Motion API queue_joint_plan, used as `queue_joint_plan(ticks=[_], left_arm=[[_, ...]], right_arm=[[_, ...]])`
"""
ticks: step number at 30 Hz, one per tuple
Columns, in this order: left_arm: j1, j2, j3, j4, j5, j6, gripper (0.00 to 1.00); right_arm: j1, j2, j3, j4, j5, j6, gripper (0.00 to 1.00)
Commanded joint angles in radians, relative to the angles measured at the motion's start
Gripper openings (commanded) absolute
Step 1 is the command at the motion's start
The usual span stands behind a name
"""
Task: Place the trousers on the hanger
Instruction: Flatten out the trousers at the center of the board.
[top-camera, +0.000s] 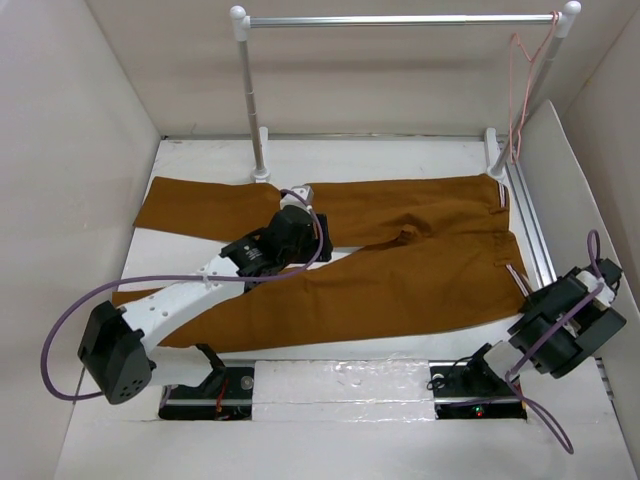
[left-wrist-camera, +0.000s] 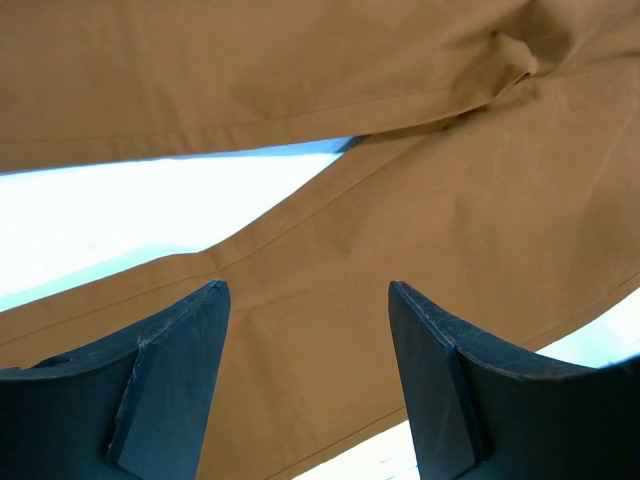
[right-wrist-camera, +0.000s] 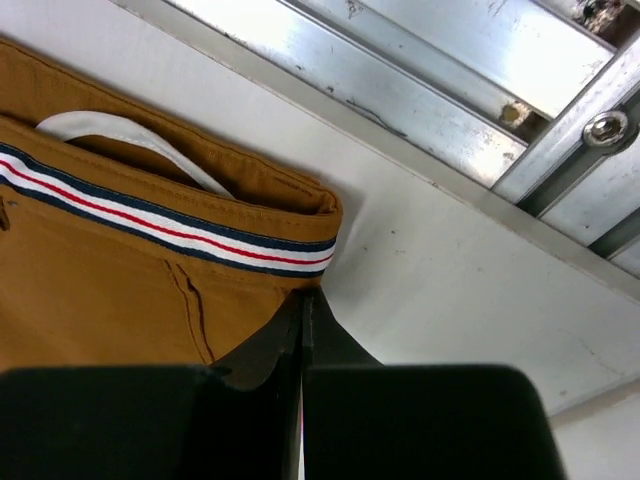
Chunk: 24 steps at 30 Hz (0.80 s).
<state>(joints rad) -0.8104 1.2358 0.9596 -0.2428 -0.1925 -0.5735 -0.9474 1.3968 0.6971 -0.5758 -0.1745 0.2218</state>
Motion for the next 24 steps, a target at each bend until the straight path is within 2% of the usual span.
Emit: queue_joint_plan(ticks=[1, 5, 7, 10, 14, 17, 18, 21, 22, 24], left_arm=[[0.007, -0.001, -0.005, 0.062, 0.033, -0.009, 0.6], [0.025, 0.04, 0.008, 0.053, 0.054, -0.008, 0.6], [0.039, 0.06, 0.033, 0.046, 0.083, -0.009, 0.6], [0.105, 0.079, 0.054, 0.031, 0.152, -0.022, 0.6], [0.238, 0.01, 0.009, -0.028, 0.176, -0.04, 0.59], [0.396, -0.065, -0.074, -0.125, 0.117, -0.115, 0.57], [0.509, -0.082, -0.108, -0.151, 0.11, -0.13, 0.57], [0.689, -0.139, -0.18, -0.245, 0.133, -0.176, 0.57], [0.782, -0.148, -0.197, -0.263, 0.142, -0.187, 0.57], [0.845, -0.179, -0.249, -0.3, 0.139, -0.213, 0.57]], right_arm=[[-0.03, 0.002, 0.018, 0.125, 0.059, -0.061, 0.0], [-0.073, -0.149, 0.045, 0.055, 0.115, -0.05, 0.0], [-0.053, -0.156, 0.111, -0.011, 0.141, -0.023, 0.0], [-0.036, -0.191, 0.159, -0.052, 0.139, 0.017, 0.0], [0.016, -0.182, 0.173, -0.024, 0.156, 0.013, 0.0], [0.027, -0.174, 0.107, 0.029, 0.136, 0.011, 0.0], [0.027, -0.192, 0.085, 0.042, 0.119, 0.016, 0.0], [0.036, -0.245, -0.01, 0.125, 0.055, 0.045, 0.0], [0.05, -0.264, -0.031, 0.142, 0.028, 0.057, 0.0], [0.07, -0.269, -0.079, 0.186, -0.006, 0.12, 0.0]])
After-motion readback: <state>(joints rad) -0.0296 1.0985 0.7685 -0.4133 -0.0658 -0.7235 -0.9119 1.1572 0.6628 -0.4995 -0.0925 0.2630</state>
